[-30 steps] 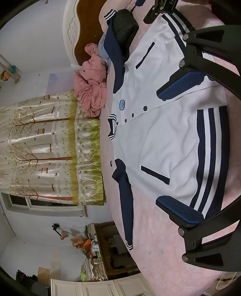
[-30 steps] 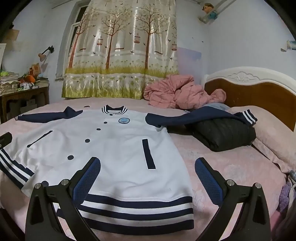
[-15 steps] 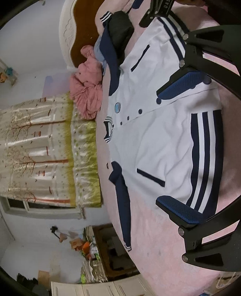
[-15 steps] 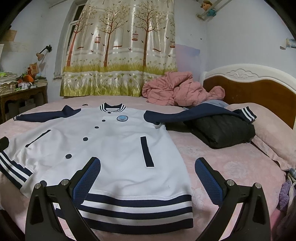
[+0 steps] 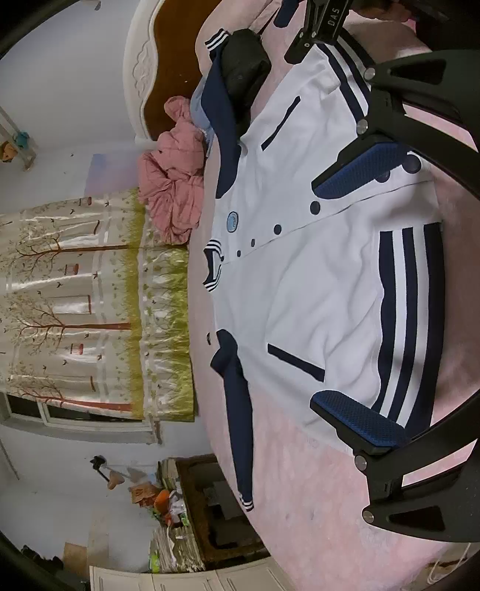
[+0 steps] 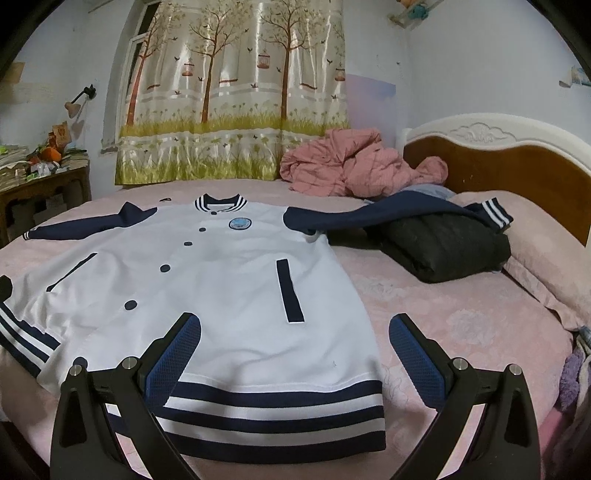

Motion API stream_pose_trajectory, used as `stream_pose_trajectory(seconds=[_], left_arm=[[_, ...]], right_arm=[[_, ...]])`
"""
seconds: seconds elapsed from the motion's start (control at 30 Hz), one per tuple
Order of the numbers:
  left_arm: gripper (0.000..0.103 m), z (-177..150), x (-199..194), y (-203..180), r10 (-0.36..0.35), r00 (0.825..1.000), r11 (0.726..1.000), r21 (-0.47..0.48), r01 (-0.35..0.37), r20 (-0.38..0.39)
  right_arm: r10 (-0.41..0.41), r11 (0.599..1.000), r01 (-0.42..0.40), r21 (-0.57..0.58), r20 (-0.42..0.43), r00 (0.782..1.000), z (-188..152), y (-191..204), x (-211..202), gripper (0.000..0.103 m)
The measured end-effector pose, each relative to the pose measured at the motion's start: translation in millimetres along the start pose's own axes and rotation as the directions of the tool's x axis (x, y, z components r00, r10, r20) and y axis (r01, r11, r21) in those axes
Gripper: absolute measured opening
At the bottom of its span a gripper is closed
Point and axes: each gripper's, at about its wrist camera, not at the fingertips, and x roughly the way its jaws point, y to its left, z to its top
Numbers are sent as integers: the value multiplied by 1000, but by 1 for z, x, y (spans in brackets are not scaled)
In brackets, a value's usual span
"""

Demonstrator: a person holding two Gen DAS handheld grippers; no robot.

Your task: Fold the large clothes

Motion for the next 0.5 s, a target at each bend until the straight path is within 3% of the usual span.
stream_pose_trajectory(seconds=[0.5], left_arm=[[103,-3,-4,-1,-10,1000,1000,-6,10,11]], right_arm=[[-9,1000,9,-14,-5,1000,5,0,-4,103]])
